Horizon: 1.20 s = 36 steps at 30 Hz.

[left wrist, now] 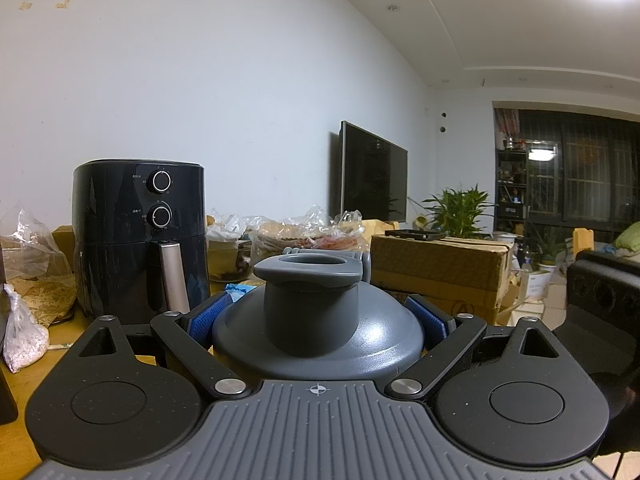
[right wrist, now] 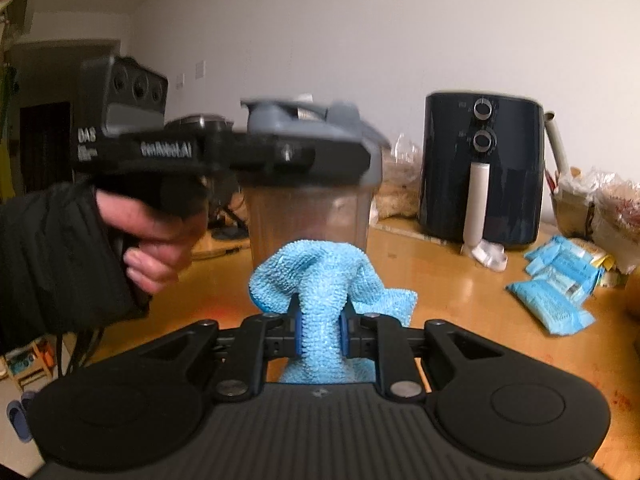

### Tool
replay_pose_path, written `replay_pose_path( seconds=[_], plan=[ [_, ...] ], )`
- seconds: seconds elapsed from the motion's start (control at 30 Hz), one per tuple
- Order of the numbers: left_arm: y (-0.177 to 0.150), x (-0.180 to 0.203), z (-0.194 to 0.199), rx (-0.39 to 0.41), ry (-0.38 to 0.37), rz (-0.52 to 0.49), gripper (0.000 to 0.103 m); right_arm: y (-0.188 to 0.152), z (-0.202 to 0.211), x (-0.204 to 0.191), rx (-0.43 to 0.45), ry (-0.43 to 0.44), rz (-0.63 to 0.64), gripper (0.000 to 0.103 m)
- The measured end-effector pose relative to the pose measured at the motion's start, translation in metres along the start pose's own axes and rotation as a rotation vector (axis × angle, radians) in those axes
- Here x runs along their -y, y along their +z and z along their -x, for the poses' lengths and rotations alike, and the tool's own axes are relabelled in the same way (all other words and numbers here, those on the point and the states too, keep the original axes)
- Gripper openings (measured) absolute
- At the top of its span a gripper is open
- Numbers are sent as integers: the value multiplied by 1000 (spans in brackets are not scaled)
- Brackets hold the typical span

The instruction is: Clean container

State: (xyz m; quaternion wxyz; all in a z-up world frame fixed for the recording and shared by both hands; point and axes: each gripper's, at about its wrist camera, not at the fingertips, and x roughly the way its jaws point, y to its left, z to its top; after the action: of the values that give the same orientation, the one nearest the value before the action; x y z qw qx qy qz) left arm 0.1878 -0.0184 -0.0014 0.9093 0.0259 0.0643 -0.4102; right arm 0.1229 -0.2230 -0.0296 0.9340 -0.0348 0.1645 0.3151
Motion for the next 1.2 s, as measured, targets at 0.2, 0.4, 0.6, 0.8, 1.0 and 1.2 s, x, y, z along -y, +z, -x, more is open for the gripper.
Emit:
replay_pose_path(
  seconds=[0.2,0.4,0.6,0.8,1.0,1.2],
  plan=[
    [1,0,0,-1,0,1,94,-9,-15,1,-91,6,9,10],
    [1,0,0,-2,0,2,94,-20,-32,3,-178,12,29,10],
    [2,1,1,-2,0,2,94,-23,-35,4,-195,20,24,10],
    [2,1,1,-3,1,4,94,-24,-33,2,-189,16,16,11],
    [0,1,0,-3,1,4,94,-23,-30,1,-172,11,2,11],
    [0,0,0,-4,0,4,95,-19,-24,0,-141,10,-6,12]
  ],
)
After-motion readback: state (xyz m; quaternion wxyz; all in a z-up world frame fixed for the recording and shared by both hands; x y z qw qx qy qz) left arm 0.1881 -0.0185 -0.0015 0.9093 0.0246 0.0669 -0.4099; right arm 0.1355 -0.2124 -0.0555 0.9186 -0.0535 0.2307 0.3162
